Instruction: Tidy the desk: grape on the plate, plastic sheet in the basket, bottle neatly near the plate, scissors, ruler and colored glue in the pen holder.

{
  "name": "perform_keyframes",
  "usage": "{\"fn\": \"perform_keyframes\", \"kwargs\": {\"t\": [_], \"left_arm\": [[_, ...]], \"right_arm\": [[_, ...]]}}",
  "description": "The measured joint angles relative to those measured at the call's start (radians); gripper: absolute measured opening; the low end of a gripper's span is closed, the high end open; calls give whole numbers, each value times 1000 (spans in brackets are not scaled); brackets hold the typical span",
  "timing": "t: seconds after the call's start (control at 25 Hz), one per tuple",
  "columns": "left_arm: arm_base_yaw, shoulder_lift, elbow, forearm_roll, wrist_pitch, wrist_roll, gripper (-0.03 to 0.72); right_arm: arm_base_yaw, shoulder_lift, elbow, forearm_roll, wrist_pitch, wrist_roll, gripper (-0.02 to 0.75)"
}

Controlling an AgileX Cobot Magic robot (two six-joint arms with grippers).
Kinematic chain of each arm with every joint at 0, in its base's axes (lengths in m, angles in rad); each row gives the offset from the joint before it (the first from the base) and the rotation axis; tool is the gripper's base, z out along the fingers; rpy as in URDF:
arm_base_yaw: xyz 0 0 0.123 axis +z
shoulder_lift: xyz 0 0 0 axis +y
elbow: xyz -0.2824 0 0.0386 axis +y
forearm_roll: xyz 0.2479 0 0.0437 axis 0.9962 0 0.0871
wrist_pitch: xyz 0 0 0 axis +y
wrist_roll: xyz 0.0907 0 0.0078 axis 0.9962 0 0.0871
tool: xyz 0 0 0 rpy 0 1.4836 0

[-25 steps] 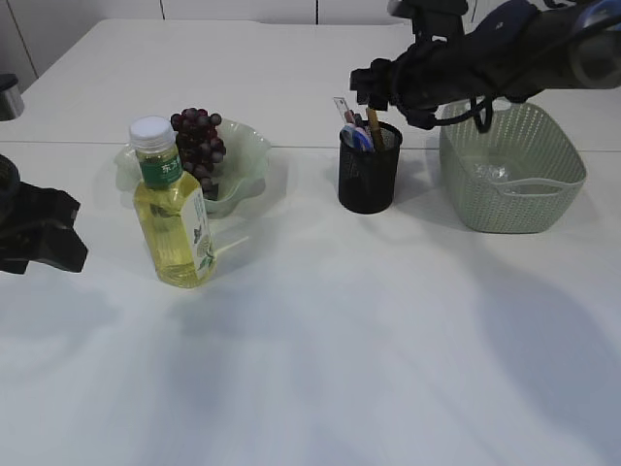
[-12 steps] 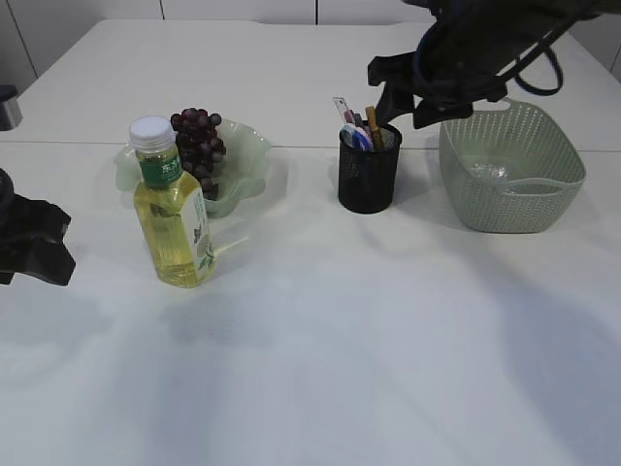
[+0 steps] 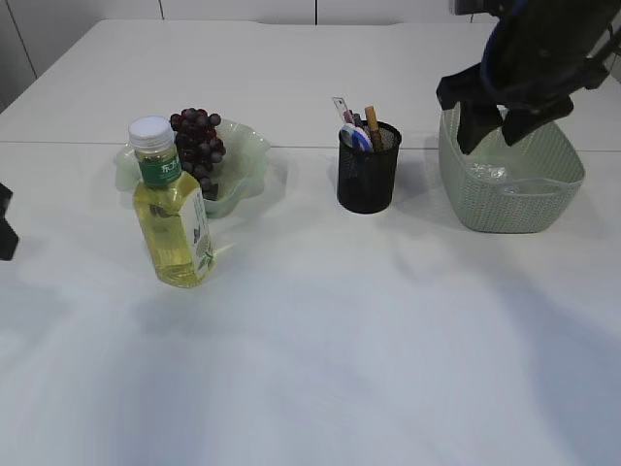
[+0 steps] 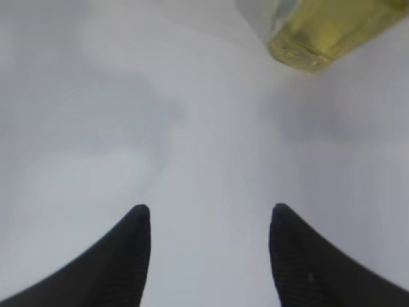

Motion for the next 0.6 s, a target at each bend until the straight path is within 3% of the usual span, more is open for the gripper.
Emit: {"fn": "perform_keyframes", "kwargs": {"t": [0.24, 0.6], "left_arm": [[103, -93, 0, 85, 66, -17, 432], [112, -320, 0, 170, 176, -81, 432]], "right_arm": [[0, -158, 200, -7, -3, 2, 430], [0, -452, 384, -22, -19, 2, 430]]}}
